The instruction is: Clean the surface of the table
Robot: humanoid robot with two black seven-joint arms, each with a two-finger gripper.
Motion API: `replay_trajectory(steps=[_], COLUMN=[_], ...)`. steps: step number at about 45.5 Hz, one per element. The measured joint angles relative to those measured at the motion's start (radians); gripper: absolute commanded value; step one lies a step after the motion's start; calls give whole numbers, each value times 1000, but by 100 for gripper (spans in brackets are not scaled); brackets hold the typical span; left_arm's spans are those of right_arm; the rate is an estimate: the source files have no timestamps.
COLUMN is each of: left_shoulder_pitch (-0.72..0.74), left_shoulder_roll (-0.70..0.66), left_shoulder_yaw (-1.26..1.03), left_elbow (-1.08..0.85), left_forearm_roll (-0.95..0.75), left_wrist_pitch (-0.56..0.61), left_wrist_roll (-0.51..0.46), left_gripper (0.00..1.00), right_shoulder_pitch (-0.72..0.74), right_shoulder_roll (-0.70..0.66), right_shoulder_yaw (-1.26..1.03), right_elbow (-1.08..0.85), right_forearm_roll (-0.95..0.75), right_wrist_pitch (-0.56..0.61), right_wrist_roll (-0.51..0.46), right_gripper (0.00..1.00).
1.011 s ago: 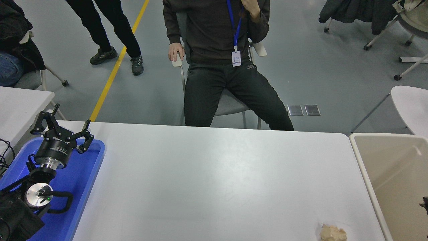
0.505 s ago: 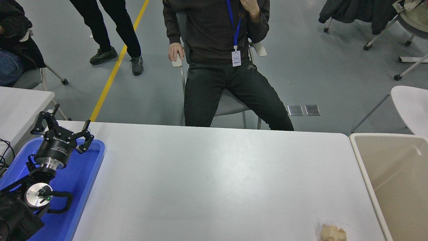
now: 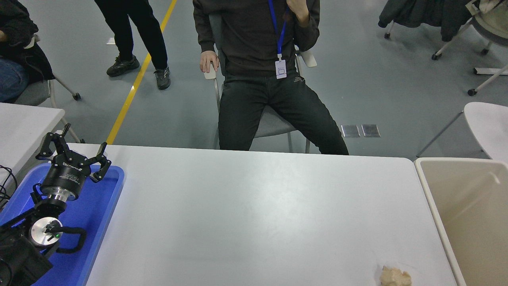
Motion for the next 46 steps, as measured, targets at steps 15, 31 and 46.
replay_trajectory(steps=[15,31,46], left_shoulder_pitch=[0,0,0], left_shoulder_roll=[0,0,0], left_shoulder_yaw=[0,0,0], left_elbow=[0,-1,-1], left_forearm_roll=[0,0,0], left_wrist_pitch=[0,0,0], left_wrist_roll=[0,0,0], left_gripper=[100,100,100], right_shoulder_pitch=[-69,-129,-159], right_shoulder_roll=[-13,42,133], right_shoulder_yaw=[234,371,394], right_elbow=[194,390,500], right_forearm_roll=[14,3,-86], right_wrist_pitch=[58,113,183], right_wrist_roll=[6,92,163], right_gripper=[100,100,100])
